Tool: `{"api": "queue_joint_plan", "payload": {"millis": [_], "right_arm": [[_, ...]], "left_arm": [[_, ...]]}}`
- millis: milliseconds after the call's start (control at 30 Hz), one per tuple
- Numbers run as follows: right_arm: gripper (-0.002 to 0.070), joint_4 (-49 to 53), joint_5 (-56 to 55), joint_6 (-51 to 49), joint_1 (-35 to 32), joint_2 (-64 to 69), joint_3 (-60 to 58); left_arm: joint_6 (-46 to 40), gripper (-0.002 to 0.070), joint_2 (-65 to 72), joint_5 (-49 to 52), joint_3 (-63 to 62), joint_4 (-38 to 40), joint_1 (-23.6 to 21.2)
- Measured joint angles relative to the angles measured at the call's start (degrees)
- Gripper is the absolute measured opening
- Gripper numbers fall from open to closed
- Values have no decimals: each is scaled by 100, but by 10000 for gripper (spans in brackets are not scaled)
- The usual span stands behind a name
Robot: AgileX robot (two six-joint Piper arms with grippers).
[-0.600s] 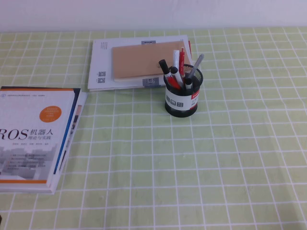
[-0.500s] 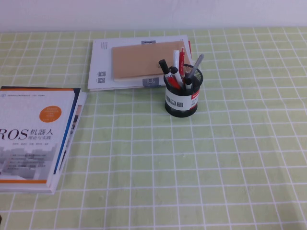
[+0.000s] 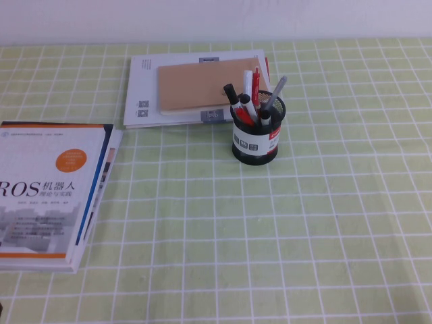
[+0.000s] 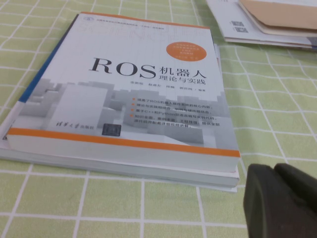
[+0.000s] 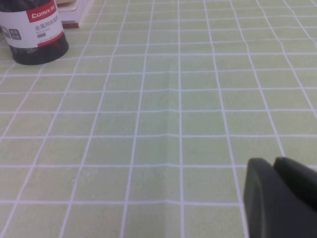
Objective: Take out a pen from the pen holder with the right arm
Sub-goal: 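Take a marker out of the pen holder and lay it on the table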
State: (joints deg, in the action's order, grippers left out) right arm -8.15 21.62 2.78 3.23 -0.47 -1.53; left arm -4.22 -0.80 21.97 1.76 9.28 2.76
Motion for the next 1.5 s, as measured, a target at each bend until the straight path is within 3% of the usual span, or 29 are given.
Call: {"api": "queue_joint_plan", "payload": {"millis": [233, 633, 867, 1133, 1500], "right_arm": [[-13, -17, -218, 0, 0, 0, 0], [-13, -2425, -1760, 0, 0, 0, 0], [-13, -2803, -1963, 0, 0, 0, 0], [-13, -2841, -900, 105, 0, 213, 494], [-13, -2795, 404, 1296, 0, 2964, 2225]], "left_arm": [[0, -8, 0, 0, 0, 0, 0], [0, -8, 0, 0, 0, 0, 0], [0, -8, 0, 0, 0, 0, 0], [0, -8, 0, 0, 0, 0, 0], [0, -8, 0, 0, 0, 0, 0]]}}
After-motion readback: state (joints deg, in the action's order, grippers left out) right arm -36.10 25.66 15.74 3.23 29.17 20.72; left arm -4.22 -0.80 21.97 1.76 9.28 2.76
